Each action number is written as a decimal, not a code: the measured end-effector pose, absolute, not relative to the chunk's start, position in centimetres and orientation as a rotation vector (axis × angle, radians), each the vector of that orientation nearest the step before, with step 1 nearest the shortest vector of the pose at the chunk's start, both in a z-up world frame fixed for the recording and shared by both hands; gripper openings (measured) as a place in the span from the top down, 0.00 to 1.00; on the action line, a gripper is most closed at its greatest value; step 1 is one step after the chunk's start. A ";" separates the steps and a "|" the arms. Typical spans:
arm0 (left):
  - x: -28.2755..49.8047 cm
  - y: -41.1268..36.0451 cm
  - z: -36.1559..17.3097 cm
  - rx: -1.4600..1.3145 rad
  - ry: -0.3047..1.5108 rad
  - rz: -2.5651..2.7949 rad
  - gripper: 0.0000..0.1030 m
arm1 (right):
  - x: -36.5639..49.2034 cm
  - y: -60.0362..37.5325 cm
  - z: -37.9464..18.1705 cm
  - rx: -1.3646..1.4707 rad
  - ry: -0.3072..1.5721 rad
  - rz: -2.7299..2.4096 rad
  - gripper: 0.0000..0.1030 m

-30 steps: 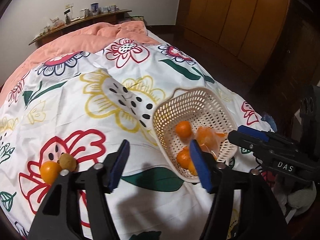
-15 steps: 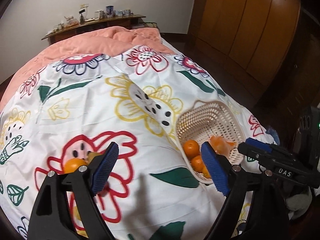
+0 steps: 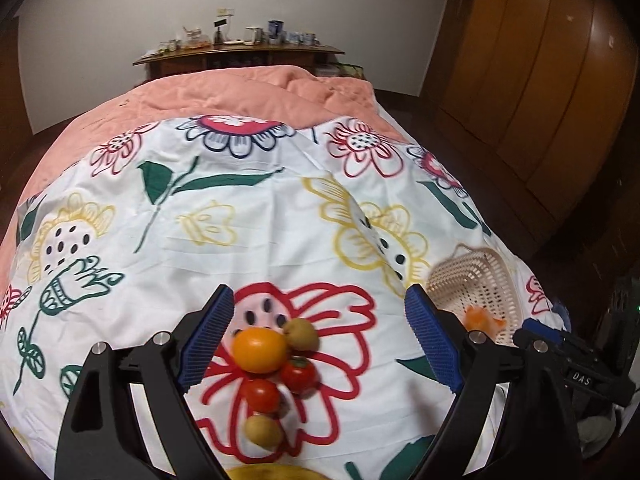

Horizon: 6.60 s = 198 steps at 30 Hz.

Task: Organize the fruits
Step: 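Move the open left tool back over the fruit pile, then grasp the orange on top of the fruit pile with the left tool, then grasp a brown kiwi with the right tool while the left tool holds the orange, then carry the kiwi into the basket and open the right tool while the left tool holds the orange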

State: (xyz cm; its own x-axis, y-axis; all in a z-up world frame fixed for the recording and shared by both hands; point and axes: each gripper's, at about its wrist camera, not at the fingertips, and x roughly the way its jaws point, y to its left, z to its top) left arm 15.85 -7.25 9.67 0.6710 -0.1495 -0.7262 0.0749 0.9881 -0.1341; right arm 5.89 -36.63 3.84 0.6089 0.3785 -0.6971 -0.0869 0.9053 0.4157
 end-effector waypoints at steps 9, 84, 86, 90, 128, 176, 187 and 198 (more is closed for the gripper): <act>16.0 -4.2 9.0 -0.143 0.849 -0.062 0.10 | 5.9 -35.7 3.9 0.350 0.885 0.292 0.40; 14.1 0.2 6.4 -0.260 0.884 -0.100 0.55 | 6.6 -22.7 6.2 0.185 0.935 0.548 0.39; 13.7 0.4 6.5 -0.258 0.875 -0.098 0.55 | 6.8 -20.9 6.2 0.162 0.949 0.577 0.39; 13.1 1.0 6.5 -0.267 0.864 -0.102 0.55 | 7.1 -17.8 6.2 0.094 0.965 0.607 0.39; 10.7 4.1 5.9 -0.325 0.809 -0.101 0.55 | 12.8 -10.4 3.3 -0.123 1.046 0.437 0.74; 11.0 -0.9 7.4 -0.225 0.823 -0.169 0.55 | 11.9 -34.9 -0.4 0.386 1.078 0.068 0.73; 12.8 1.9 6.0 -0.332 0.889 -0.119 0.54 | 11.4 -35.5 -0.6 0.437 1.079 0.076 0.72; 15.3 0.5 4.4 -0.361 0.971 -0.151 0.45 | 11.0 -35.8 -0.2 0.453 1.058 0.086 0.65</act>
